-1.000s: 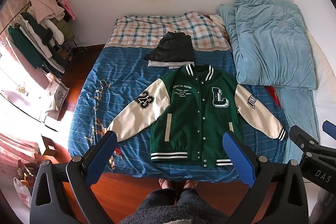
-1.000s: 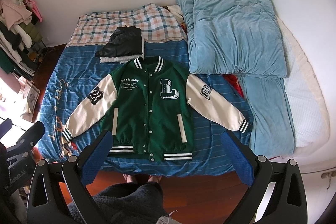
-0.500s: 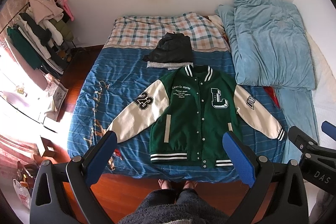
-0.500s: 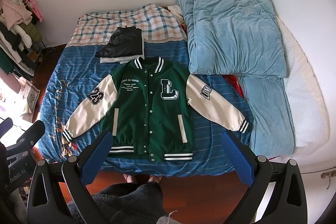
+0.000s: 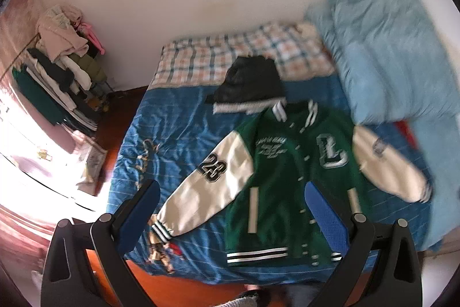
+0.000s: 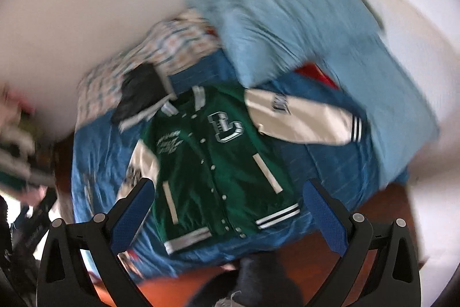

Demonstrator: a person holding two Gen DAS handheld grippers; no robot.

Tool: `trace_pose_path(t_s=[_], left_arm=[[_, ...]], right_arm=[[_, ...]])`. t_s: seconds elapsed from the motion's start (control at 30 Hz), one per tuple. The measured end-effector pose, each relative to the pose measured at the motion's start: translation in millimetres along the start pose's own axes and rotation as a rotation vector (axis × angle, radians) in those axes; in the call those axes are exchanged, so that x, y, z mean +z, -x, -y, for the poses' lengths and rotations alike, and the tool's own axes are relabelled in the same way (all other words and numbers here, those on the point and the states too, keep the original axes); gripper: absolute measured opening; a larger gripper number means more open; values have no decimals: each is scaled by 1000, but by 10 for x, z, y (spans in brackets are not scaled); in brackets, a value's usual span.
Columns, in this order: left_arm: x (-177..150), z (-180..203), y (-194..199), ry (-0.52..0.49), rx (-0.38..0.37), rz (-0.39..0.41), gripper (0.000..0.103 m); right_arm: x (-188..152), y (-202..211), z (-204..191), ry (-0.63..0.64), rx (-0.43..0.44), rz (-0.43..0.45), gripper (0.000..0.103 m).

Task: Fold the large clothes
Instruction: 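Grasp the cuff of the cream sleeve with the right gripper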

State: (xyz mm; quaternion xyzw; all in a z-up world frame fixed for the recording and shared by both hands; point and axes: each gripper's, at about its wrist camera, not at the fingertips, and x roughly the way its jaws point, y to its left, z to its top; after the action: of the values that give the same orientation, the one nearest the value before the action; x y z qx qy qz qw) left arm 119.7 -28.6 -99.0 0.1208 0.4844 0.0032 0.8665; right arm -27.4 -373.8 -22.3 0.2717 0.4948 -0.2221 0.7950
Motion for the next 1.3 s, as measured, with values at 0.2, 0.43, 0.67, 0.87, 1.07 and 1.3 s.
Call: trace_pose_path(t_s=[0.2,0.43,0.67,0.87,1.07,1.3], left_arm=[[38,413,-830,33,92,-113,103],[27,1113,-1897,20,213,-259,103],[-176,1662,-2807,41,239,-375,103],[-399,2002,-3436,67,243,-458,103],[-456,2268,-3693,83,194,-446,103],[-438,2587,-3900,42,94,-376,103]], right_arm=[[129,-1203,1493,-292,-69,-86,57],[397,-2862,3419,-593,-107,-154,64],[572,-4374,4590,-774,-76,-121,68],[803,-5073,4692,-785,-46,-74,61],[1354,-4675,4395,-695,-75,109,19],[2164,-4371,3847,-545,-29,222,17]])
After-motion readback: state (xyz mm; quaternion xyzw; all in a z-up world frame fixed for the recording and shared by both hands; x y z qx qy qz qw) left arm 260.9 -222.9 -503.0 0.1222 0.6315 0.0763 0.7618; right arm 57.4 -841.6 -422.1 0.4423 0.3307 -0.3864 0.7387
